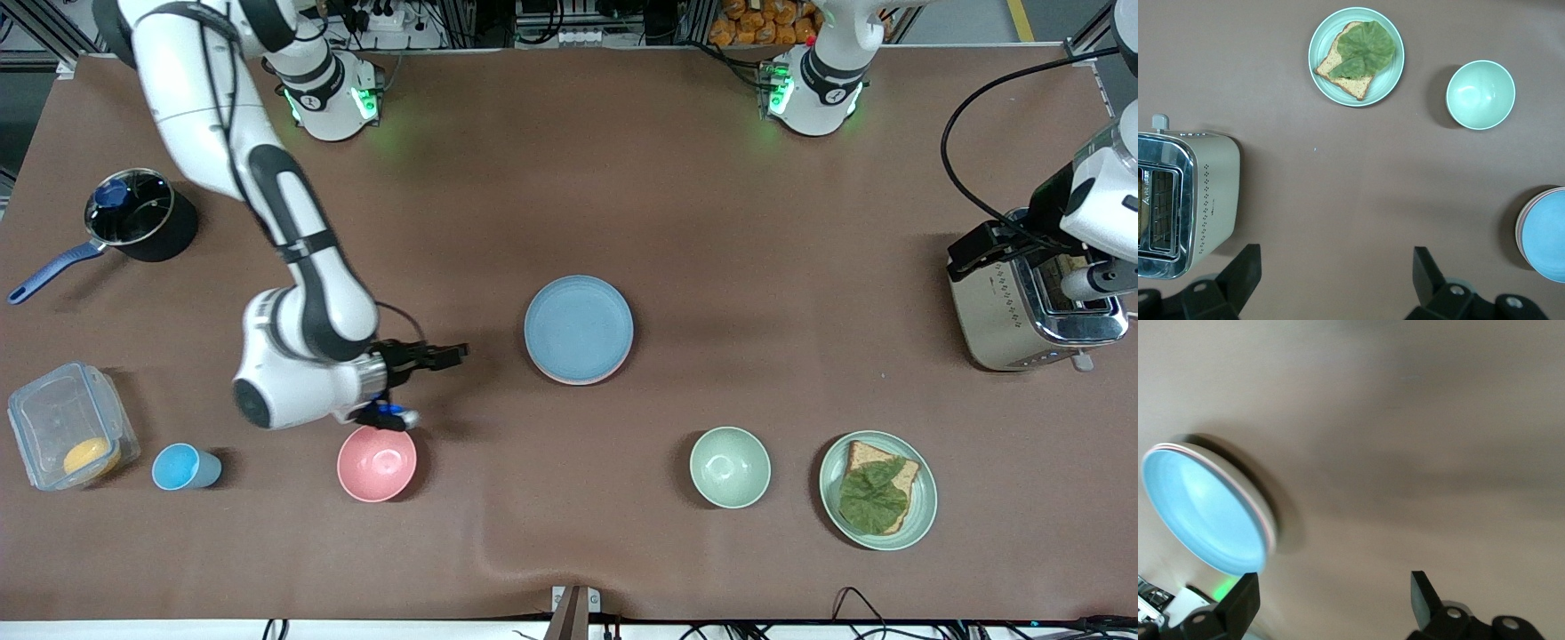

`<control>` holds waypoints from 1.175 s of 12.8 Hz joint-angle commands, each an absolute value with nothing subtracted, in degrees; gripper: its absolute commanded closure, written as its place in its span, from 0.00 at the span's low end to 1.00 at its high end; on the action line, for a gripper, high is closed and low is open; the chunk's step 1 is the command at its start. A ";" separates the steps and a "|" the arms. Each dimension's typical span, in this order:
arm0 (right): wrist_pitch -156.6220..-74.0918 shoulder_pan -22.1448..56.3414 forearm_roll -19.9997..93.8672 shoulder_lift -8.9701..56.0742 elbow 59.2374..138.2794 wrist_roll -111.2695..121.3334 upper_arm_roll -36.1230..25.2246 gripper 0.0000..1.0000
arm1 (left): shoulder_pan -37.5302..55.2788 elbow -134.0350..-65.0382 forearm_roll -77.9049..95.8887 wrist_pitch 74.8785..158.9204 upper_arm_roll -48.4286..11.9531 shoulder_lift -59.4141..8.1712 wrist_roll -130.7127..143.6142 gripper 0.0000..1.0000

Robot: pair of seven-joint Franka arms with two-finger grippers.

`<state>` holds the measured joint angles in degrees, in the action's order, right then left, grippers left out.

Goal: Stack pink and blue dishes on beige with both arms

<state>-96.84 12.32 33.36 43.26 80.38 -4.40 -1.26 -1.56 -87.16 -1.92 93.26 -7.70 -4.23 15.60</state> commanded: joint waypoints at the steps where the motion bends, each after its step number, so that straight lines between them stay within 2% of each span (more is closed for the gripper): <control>1: -88.97 6.88 25.79 42.01 77.18 -3.53 -0.26 0.00 | 1.06 -88.07 -0.44 92.55 -4.92 -2.90 14.15 0.00; 6: -83.59 -1.57 14.71 37.46 76.46 9.12 -0.18 0.00 | 0.88 -87.89 -0.35 92.64 -5.45 -3.34 14.15 0.00; 8: -83.93 -1.76 8.38 34.82 76.55 10.02 -0.35 0.00 | 0.70 -87.89 -0.35 92.64 -5.36 -3.25 14.06 0.00; 10: -85.68 -1.32 3.01 30.17 78.47 9.58 -0.26 0.00 | 0.79 -87.80 -0.26 92.64 -5.36 -3.51 14.15 0.00; 12: -88.32 -1.14 1.50 22.71 83.64 9.41 -0.35 0.00 | 1.05 -87.72 -0.35 92.64 -5.45 -3.52 14.15 0.00; 15: -87.98 -1.32 -0.87 14.18 87.53 8.18 -0.35 0.00 | 1.14 -87.63 -0.53 92.64 -5.36 -3.60 14.06 0.00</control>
